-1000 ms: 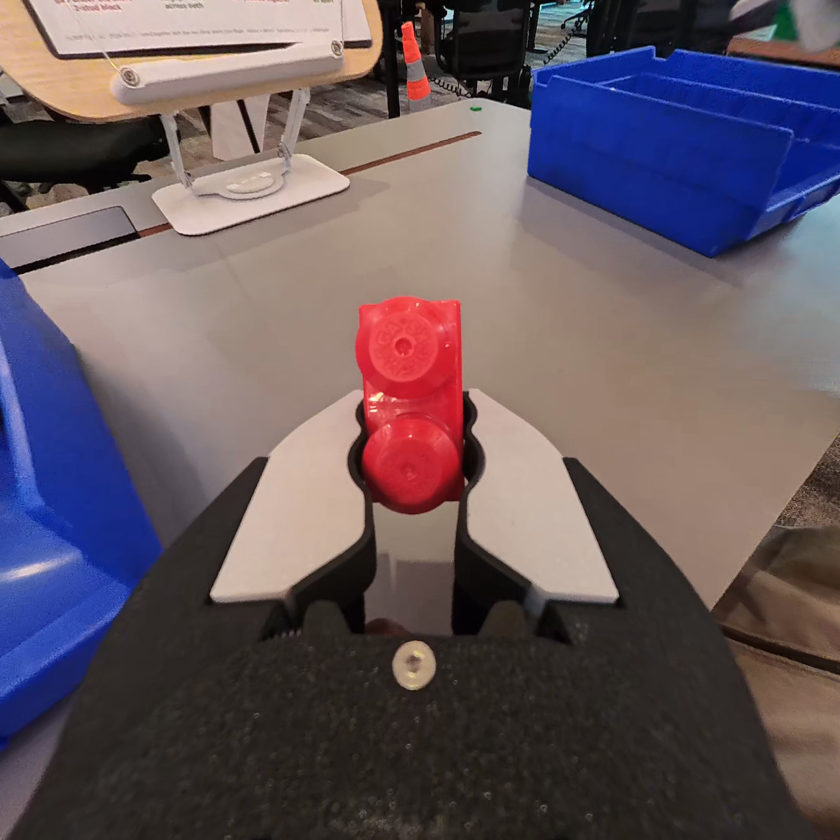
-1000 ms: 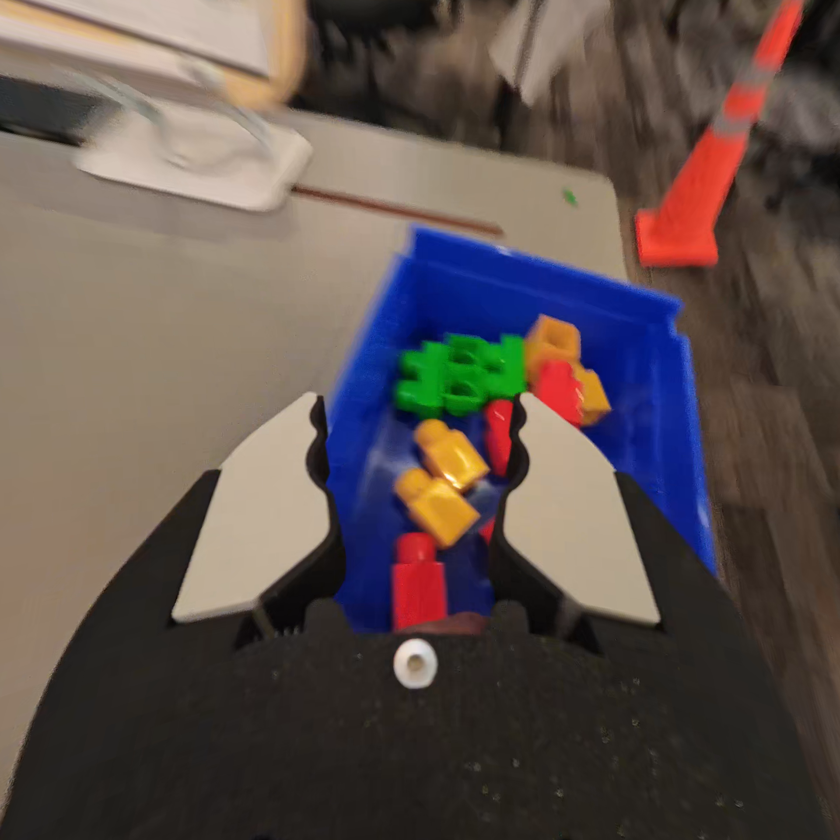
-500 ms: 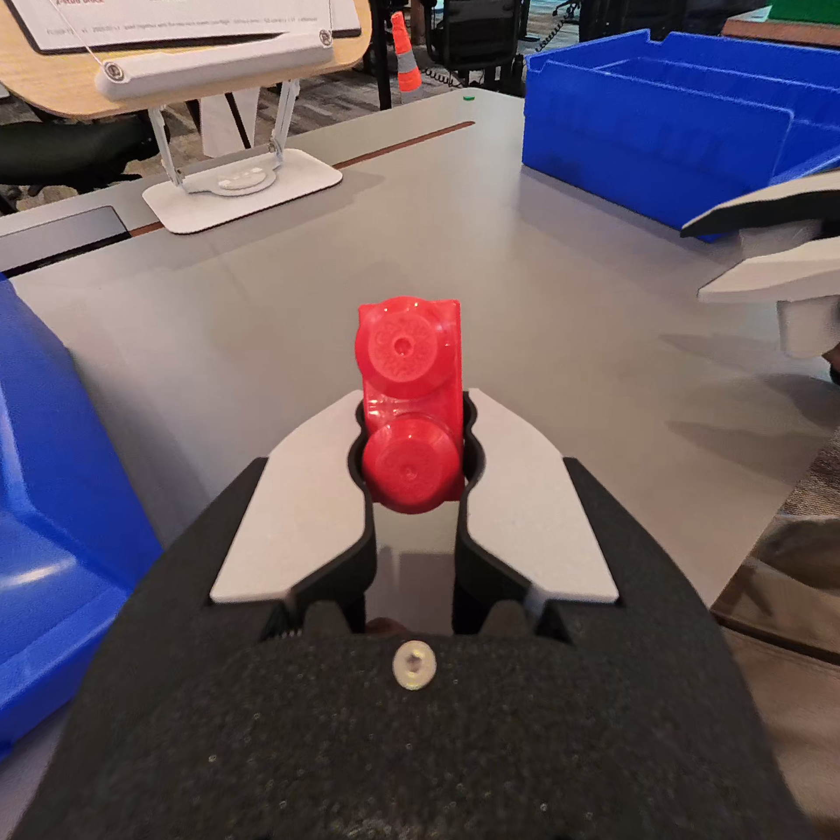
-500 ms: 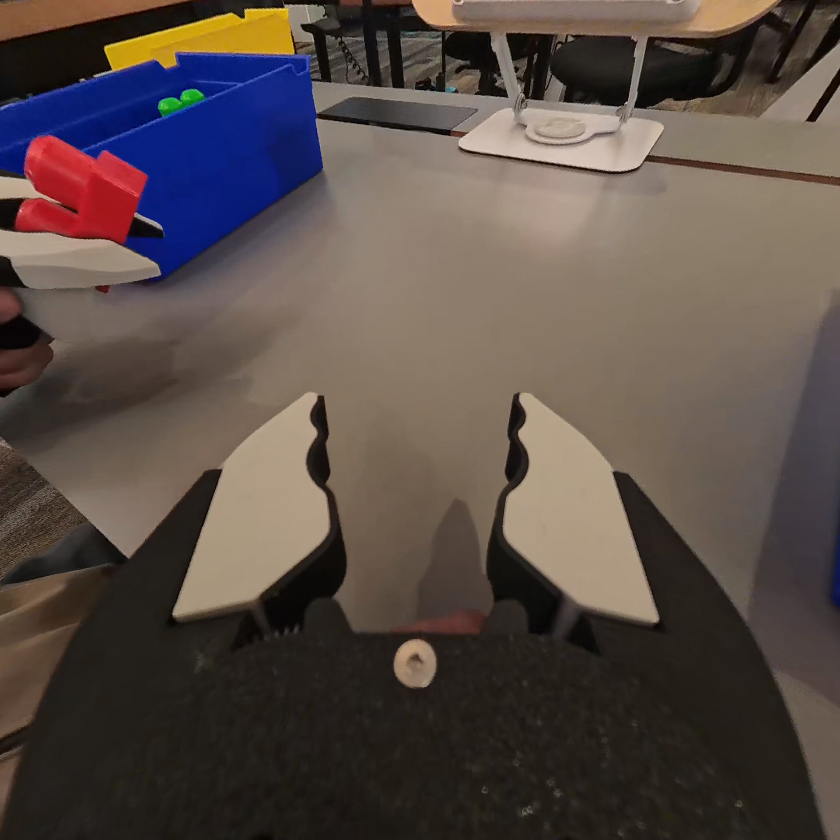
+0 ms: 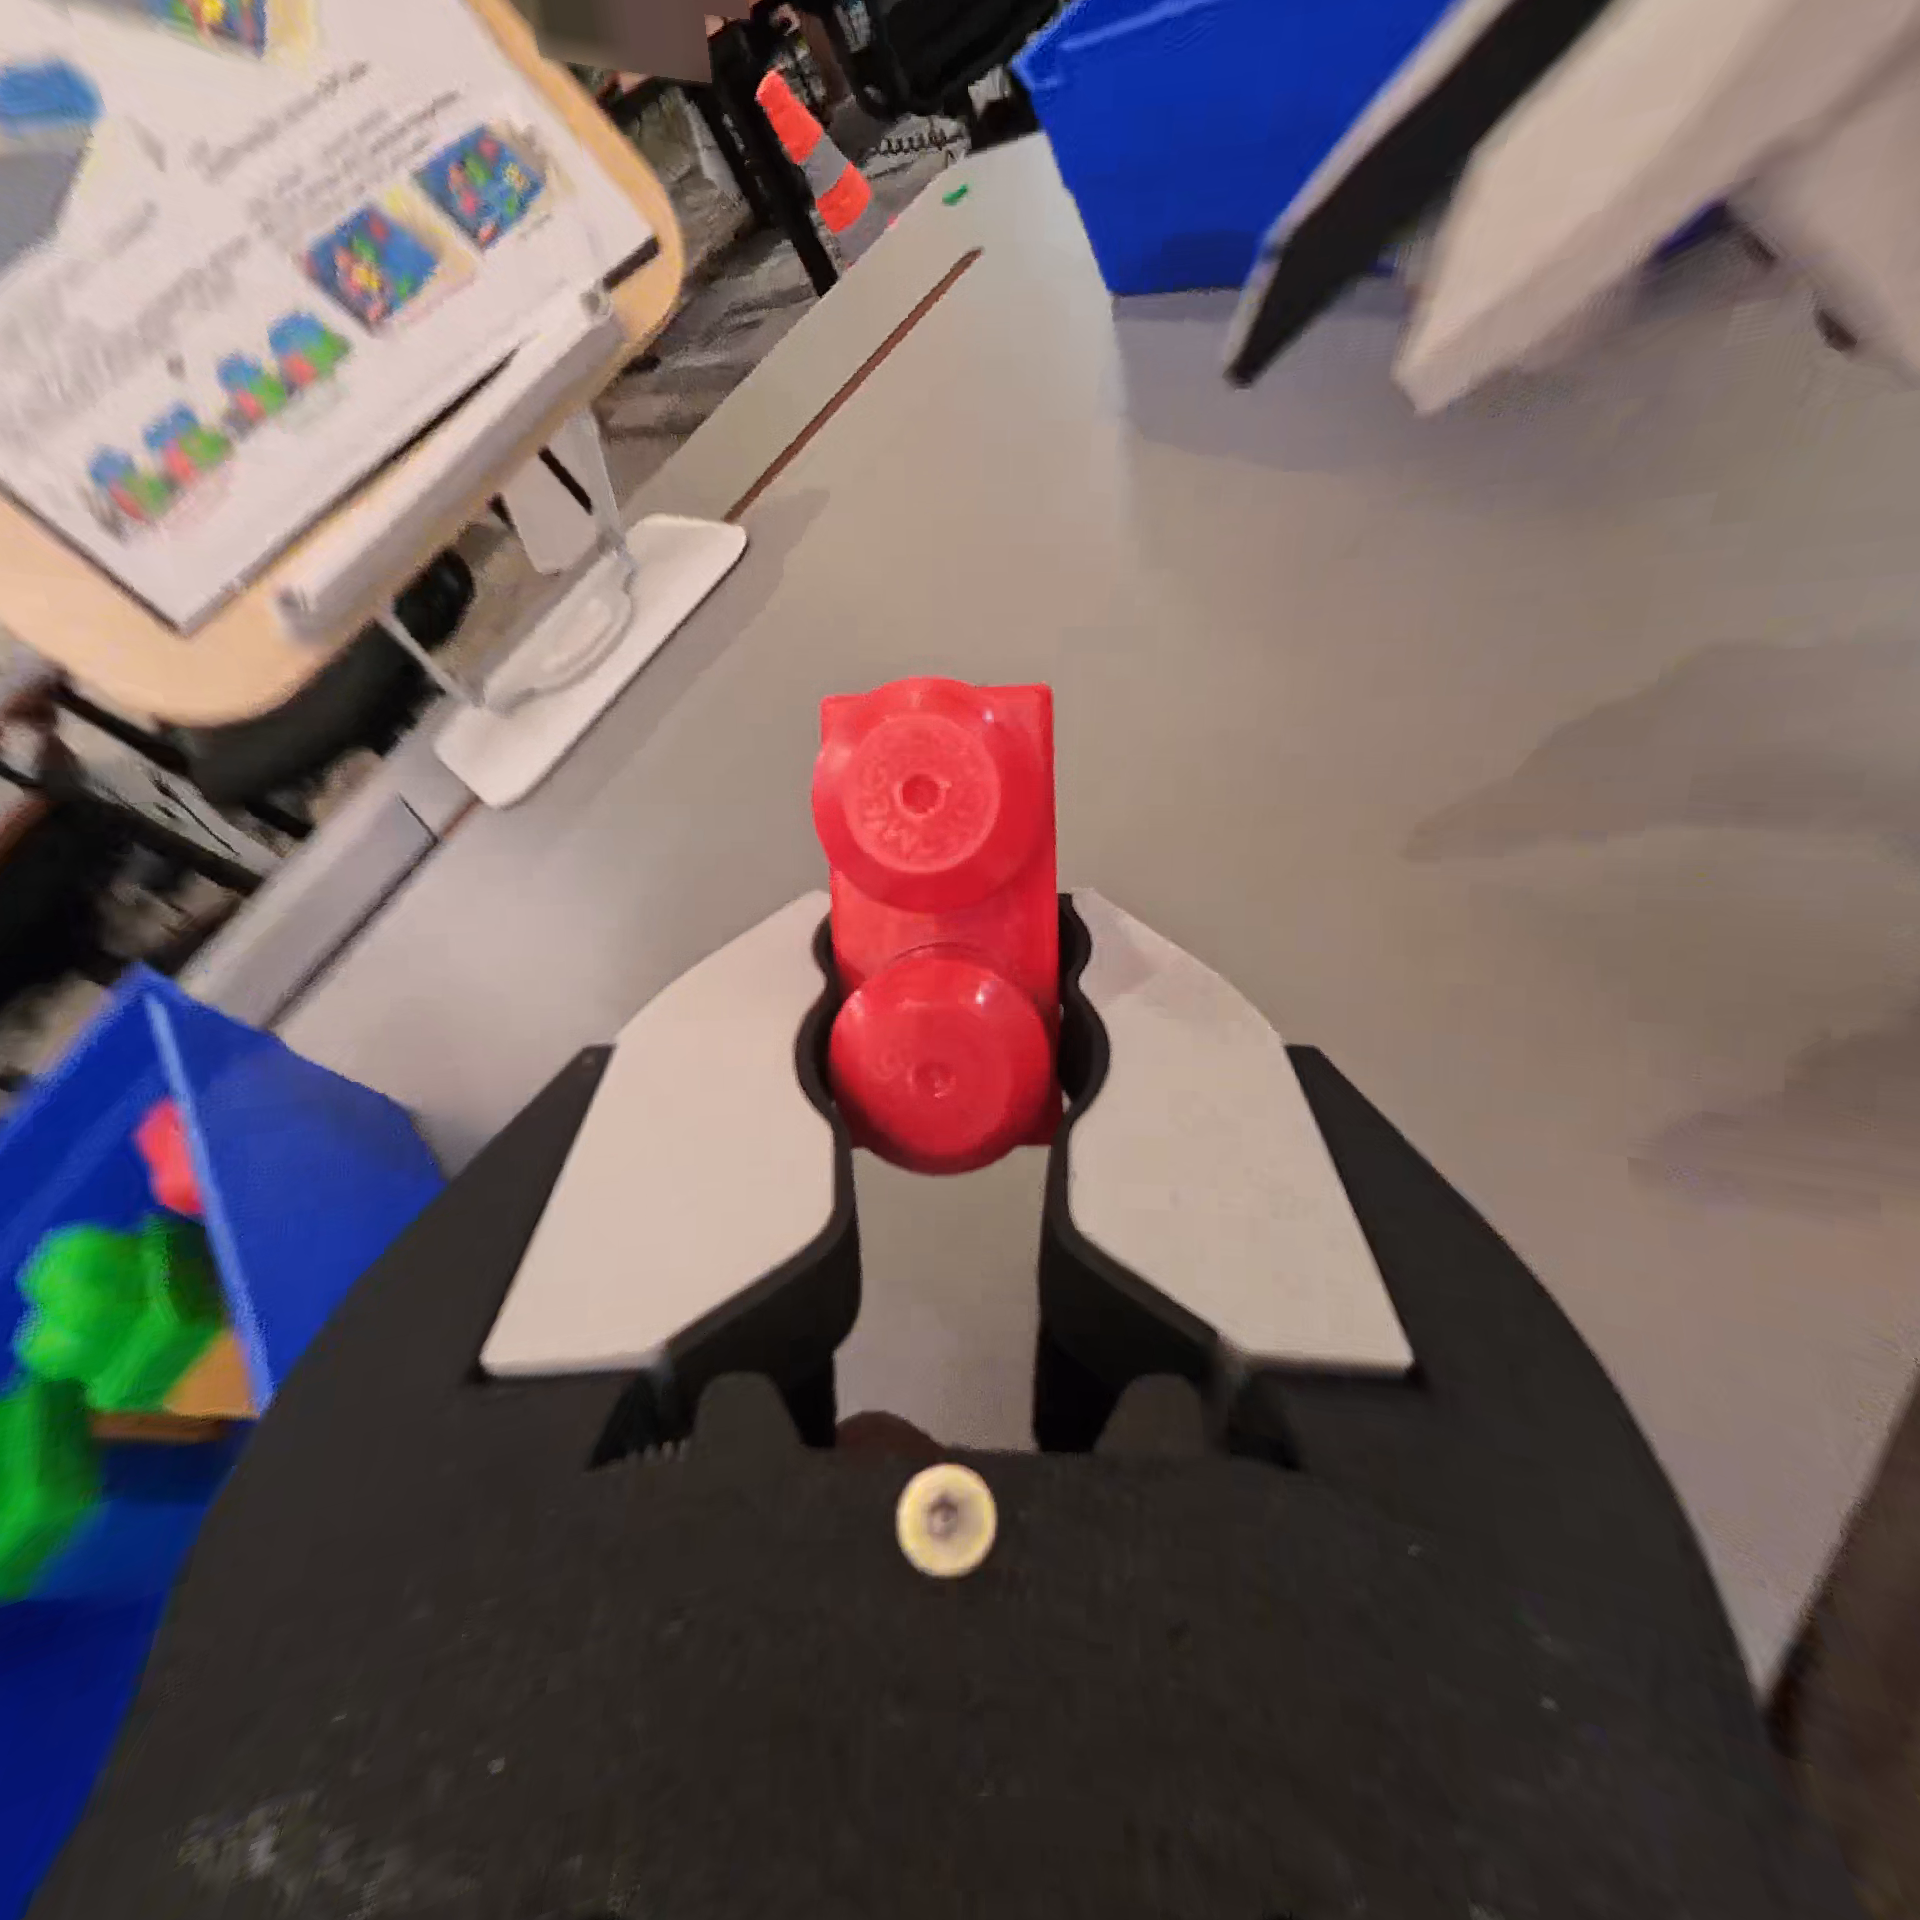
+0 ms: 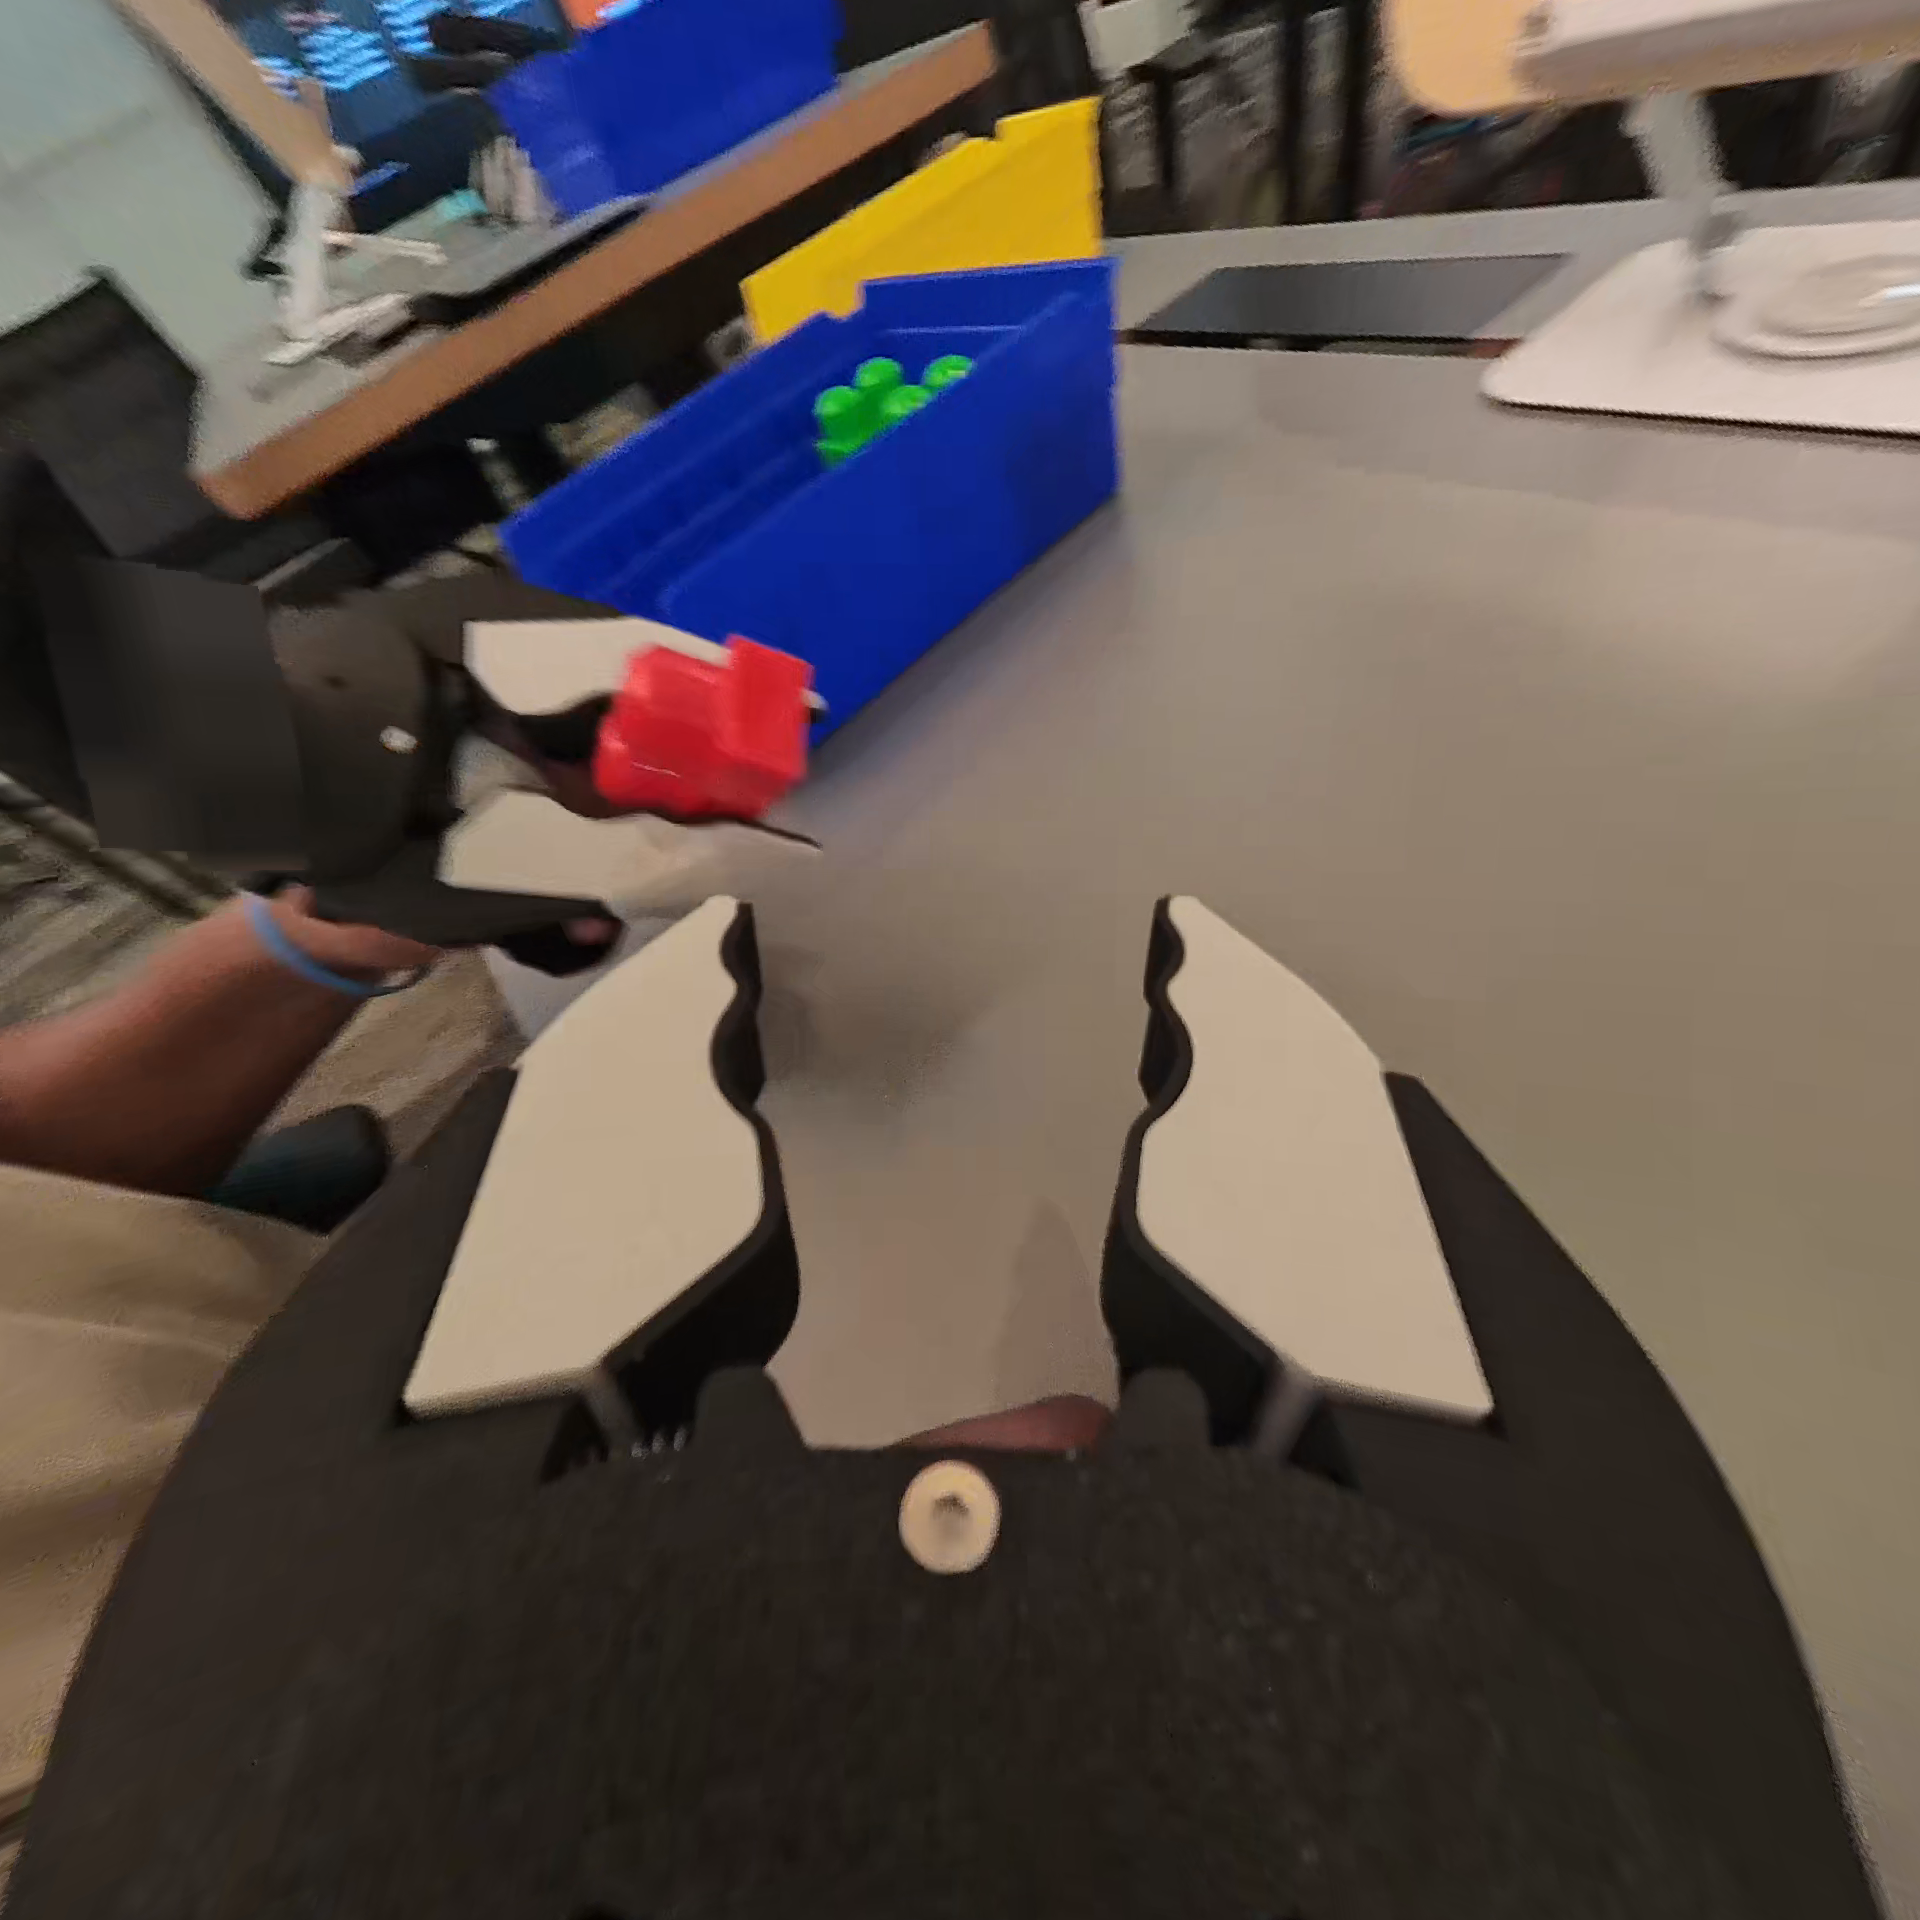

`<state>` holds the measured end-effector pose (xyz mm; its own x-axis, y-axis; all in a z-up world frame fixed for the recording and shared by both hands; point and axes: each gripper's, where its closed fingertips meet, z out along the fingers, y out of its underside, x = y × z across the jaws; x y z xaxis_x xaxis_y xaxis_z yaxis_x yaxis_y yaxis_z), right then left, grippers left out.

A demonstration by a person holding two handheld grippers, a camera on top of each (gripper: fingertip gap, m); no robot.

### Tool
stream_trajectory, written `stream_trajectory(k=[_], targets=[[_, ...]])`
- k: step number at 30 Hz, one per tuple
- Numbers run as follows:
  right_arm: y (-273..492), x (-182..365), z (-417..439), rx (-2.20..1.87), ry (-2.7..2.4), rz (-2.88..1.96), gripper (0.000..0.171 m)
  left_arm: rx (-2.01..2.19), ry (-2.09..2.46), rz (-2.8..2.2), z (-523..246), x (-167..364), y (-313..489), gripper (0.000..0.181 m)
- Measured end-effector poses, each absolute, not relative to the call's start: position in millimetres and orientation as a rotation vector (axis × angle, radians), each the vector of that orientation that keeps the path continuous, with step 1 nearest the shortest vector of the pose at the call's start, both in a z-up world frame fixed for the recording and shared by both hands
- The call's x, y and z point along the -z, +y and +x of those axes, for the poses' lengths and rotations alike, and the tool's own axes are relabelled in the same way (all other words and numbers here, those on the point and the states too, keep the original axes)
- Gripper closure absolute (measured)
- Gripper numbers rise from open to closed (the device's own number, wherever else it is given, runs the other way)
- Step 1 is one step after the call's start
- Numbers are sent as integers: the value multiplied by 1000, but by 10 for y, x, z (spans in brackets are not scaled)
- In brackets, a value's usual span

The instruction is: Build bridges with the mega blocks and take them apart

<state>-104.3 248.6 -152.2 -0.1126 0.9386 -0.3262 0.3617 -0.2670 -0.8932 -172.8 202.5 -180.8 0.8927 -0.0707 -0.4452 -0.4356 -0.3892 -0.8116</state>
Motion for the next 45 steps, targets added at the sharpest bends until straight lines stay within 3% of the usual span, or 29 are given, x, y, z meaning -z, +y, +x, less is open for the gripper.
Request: stream_trajectory(k=[8, 11, 17, 26, 34, 39, 45], targets=[[2152, 1527, -1378, -1532, -1642, -1658, 103, -602, 704, -1861, -1479, 1709, 2348, 144], [2111, 1527, -1371, -1605, -1631, -1670, 121, -636, 778, -1829, -1380, 1742, 2423, 144], [2156, 1597, -1296, -1640, -1627, -1720, 123, -620, 782, -1820, -1320, 1812, 2468, 144], [2774, 1397, -884, -1388, -1435, -1660, 123, -581, 419, -1871, -1761, 1684, 2190, 126], [3186, 1613, -269, -1035, -1178, -1613, 123, -270, -117, -1906, -2112, 1928, 1755, 96], [3254, 1682, -62, -972, -1101, -1628, 123, -155, -283, -1841, -2151, 1922, 1690, 92], [4040, 1129, 166, -749, -989, -1573, 123, -138, -257, -1831, -2097, 1891, 1700, 97]])
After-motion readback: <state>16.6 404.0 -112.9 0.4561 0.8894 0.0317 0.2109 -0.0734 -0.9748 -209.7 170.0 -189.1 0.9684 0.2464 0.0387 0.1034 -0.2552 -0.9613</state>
